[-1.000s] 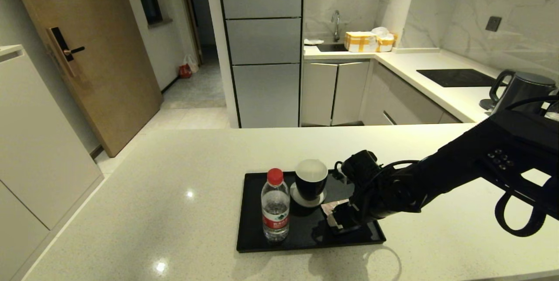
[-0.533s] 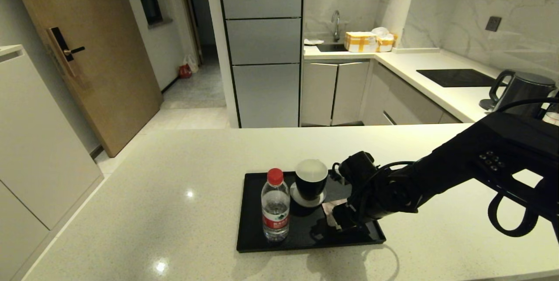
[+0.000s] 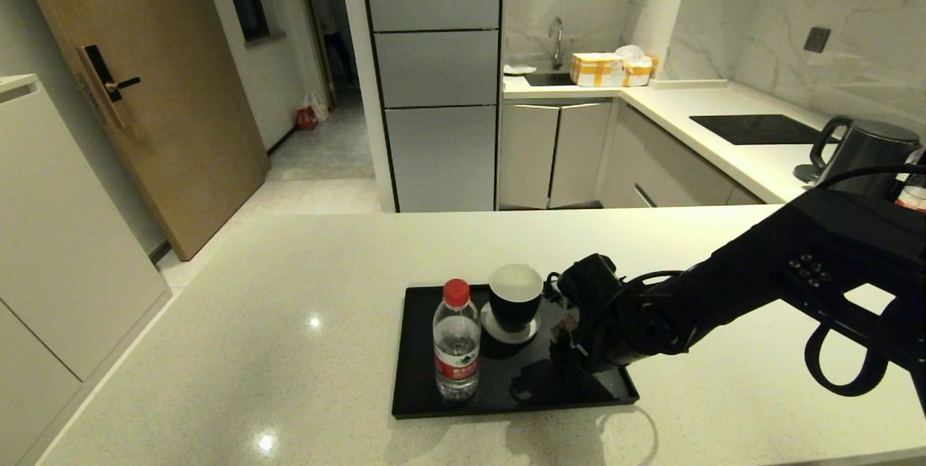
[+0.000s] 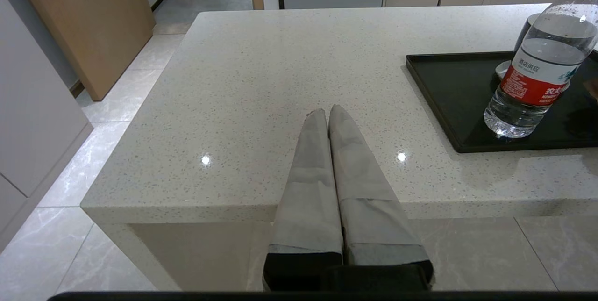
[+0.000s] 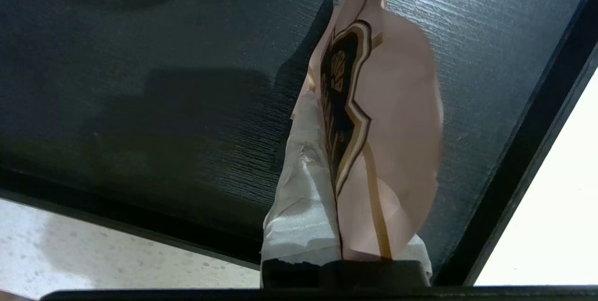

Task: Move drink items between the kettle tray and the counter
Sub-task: Pick up the tea bag, then place it on the right

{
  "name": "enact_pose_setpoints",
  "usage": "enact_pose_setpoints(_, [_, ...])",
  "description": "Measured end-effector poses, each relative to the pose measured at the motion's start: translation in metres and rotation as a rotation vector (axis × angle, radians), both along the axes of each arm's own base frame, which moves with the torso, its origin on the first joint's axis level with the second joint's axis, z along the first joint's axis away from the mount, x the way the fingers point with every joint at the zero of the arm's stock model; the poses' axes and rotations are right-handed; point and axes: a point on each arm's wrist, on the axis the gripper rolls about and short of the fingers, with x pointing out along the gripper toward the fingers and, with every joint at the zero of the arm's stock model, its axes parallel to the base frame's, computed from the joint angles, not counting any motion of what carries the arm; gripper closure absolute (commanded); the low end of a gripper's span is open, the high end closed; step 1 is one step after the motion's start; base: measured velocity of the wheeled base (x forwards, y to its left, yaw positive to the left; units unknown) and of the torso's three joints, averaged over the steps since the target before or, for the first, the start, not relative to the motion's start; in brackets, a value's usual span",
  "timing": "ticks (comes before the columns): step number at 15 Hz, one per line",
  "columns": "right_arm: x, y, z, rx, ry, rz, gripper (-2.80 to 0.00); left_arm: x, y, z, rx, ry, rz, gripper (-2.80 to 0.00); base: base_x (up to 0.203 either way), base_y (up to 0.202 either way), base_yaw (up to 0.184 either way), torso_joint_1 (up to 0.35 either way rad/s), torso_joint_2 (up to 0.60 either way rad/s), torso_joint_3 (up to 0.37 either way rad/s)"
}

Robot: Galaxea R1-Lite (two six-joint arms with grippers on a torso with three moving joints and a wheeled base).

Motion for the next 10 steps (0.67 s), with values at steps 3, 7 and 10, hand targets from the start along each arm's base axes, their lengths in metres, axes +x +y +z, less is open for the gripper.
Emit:
enact_pose_setpoints(3, [-0.002,-0.004,0.005,0.003,-0.003,-0.008,0.00,0.000,0.000,0.000,0.000,0.000,0.000,0.00,0.000,0.000,0.000,0.000,0.00,0.000])
enact_pose_setpoints(7, [0.000,-0.025,0.034,0.031,-0.051,-0.069,0.00,0.000,0.000,0.000,0.000,0.000,0.000,0.00,0.000,0.000,0.000,0.000,0.00,0.000])
enact_pose_setpoints(10, [0.001,-0.058,0.071,0.036,-0.115,-0.169,0.00,0.000,0.000,0.000,0.000,0.000,0.000,0.00,0.000,0.000,0.000,0.000,0.00,0.000])
